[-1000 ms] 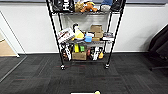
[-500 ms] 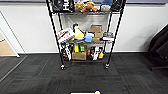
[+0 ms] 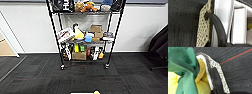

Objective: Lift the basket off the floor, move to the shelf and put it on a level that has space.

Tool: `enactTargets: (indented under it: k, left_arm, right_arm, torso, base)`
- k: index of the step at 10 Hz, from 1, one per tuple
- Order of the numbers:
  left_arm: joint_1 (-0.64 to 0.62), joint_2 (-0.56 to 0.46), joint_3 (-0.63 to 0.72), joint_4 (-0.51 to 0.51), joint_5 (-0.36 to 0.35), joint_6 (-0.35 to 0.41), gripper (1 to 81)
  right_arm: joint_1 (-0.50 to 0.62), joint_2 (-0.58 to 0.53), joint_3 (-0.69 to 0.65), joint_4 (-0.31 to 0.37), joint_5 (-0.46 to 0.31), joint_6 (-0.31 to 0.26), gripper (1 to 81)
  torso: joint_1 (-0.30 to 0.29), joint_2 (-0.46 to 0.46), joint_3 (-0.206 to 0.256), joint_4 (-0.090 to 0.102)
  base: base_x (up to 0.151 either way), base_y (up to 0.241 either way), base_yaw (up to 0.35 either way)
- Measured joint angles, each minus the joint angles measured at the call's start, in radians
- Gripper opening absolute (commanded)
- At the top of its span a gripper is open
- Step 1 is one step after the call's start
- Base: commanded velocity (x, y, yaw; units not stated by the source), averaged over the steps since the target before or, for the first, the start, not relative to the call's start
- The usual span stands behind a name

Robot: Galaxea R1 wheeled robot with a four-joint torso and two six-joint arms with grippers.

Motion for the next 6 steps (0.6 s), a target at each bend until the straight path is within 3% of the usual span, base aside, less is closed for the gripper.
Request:
enactTargets:
  k: [6]
  left_arm:
    - [0.004,-0.064,0.069,0.0,0.027,-0.001,1.0]
  right_arm:
    - [-0.015,-0.023,0.047,0.017,-0.004,0.0,1.0]
  torso:
    - [0.0,0.0,0.0,0.0]
  base:
    - [0.0,0.0,0.0]
